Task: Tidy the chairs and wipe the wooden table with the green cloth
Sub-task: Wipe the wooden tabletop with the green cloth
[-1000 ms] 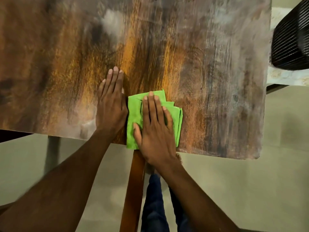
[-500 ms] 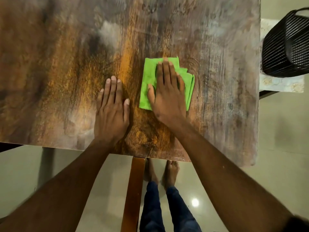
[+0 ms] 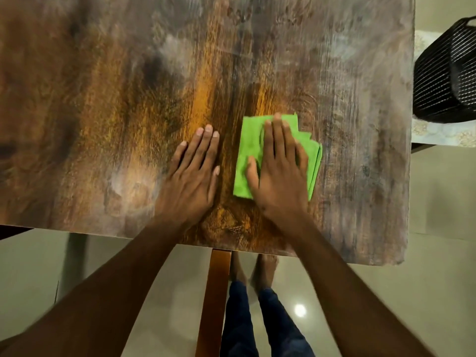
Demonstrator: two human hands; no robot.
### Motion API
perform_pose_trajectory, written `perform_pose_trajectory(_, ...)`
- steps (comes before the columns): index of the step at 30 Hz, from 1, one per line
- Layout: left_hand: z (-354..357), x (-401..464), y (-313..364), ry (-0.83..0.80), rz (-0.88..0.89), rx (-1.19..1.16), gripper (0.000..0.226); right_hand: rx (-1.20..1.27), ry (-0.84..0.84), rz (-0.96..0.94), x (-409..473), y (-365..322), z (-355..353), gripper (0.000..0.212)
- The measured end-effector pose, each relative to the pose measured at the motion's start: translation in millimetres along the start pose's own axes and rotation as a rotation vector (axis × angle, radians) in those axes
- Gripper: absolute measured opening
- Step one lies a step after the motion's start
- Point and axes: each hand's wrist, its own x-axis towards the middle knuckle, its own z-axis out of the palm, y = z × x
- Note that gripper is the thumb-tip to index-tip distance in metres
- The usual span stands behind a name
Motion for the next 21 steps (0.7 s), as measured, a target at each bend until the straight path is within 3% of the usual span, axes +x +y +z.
perform_pose_trajectory(4, 0, 0, -1, 0.007, 0.007, -0.012, 0.063, -0.001, 0.049, 0.03, 74, 4, -5, 0.075)
perform_pose_trajectory(7, -1, 0, -2, 0.007, 0.007, -0.026, 0.062, -0.009, 0.053, 0.007, 77, 6, -3, 0.074)
perform_pose_trajectory(15, -1, 0, 4, -0.002, -0.039, -0.046, 0.06, -0.003, -0.017, 0.037, -53, 5, -5, 0.072)
perform_pose_trajectory(21, 4, 16, 64, 0.093, -0.135, -0.153, 0.058, -0.013, -0.064, 0.021, -109, 15, 0, 0.074)
